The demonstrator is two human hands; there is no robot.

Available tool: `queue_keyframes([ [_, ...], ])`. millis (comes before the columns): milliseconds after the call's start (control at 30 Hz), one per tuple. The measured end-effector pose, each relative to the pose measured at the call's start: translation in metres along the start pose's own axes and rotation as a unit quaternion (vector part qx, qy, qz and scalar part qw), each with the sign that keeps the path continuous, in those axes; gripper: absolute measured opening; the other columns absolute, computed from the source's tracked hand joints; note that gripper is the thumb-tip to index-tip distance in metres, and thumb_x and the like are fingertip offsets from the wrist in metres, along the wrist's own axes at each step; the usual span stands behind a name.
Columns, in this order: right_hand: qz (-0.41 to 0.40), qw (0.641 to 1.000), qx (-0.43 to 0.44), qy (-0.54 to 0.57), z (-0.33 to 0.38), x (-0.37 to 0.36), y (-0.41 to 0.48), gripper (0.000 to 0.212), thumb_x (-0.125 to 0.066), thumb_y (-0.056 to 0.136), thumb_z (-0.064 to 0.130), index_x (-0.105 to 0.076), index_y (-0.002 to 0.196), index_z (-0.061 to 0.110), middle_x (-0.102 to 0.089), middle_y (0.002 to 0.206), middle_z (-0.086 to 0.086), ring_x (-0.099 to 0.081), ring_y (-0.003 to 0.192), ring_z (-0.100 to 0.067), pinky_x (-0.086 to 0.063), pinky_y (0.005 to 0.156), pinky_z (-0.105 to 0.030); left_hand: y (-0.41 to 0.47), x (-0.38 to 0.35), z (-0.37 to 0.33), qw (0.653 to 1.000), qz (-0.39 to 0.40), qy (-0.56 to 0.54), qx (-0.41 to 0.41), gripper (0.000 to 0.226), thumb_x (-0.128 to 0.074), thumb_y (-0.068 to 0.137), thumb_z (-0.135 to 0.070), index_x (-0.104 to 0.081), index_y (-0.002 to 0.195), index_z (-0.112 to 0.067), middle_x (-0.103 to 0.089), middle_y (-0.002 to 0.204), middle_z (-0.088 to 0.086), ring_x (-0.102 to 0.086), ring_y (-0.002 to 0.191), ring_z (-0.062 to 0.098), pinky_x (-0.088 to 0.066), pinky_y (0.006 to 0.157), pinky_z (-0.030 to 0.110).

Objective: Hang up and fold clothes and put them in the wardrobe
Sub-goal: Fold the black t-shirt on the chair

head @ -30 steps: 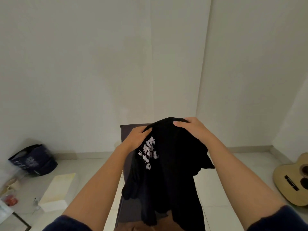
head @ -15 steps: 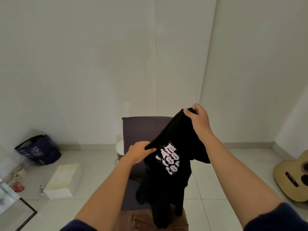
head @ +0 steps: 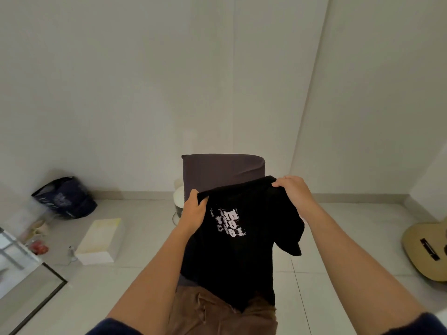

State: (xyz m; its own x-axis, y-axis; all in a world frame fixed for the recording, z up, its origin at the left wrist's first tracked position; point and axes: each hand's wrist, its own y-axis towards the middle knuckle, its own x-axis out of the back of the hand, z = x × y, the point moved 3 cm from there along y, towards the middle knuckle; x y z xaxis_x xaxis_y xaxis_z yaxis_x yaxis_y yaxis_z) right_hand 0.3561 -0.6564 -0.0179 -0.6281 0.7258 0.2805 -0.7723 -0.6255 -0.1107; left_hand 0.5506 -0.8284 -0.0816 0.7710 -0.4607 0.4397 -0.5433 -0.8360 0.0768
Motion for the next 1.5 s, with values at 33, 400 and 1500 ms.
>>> queue_keyframes([
  [33,0.018,0.999,-0.026,-0.012,-0.005,-0.004,0.001,0.014,-0.06,0.08,0.015,-0.049,0.072,0.01,-0.049,0.077,-0.011,-0.049,0.072,-0.023,-0.035,0.068,-0.032,0.001,0.002,0.003,1.0,-0.005,-0.001,-0.002,0.021,-0.044,0.099,-0.021,-0.047,0.113,-0.006,-0.056,0.104,0.003,-0.054,0.095,0.018,-0.041,0.079,0.028],
  [400,0.033,0.998,0.008,-0.049,0.012,-0.048,-0.003,0.05,-0.065,0.076,0.002,-0.024,0.054,0.02,-0.027,0.058,0.0,-0.027,0.055,-0.016,-0.022,0.054,-0.029,0.005,0.049,0.012,0.999,0.006,-0.019,-0.038,0.014,-0.059,0.089,-0.006,-0.069,0.088,-0.015,-0.065,0.09,-0.004,-0.059,0.086,0.009,-0.042,0.081,0.013],
  [1500,-0.197,0.921,0.323,0.088,0.147,-0.061,-0.125,0.044,-0.054,0.082,-0.008,-0.027,0.057,0.017,-0.072,0.088,-0.012,-0.069,0.087,-0.003,-0.048,0.067,-0.013,-0.066,0.056,-0.115,0.949,0.22,-0.031,-0.225,0.022,-0.054,0.092,-0.035,-0.062,0.098,-0.016,-0.068,0.091,0.001,-0.065,0.085,0.017,-0.056,0.079,0.034],
])
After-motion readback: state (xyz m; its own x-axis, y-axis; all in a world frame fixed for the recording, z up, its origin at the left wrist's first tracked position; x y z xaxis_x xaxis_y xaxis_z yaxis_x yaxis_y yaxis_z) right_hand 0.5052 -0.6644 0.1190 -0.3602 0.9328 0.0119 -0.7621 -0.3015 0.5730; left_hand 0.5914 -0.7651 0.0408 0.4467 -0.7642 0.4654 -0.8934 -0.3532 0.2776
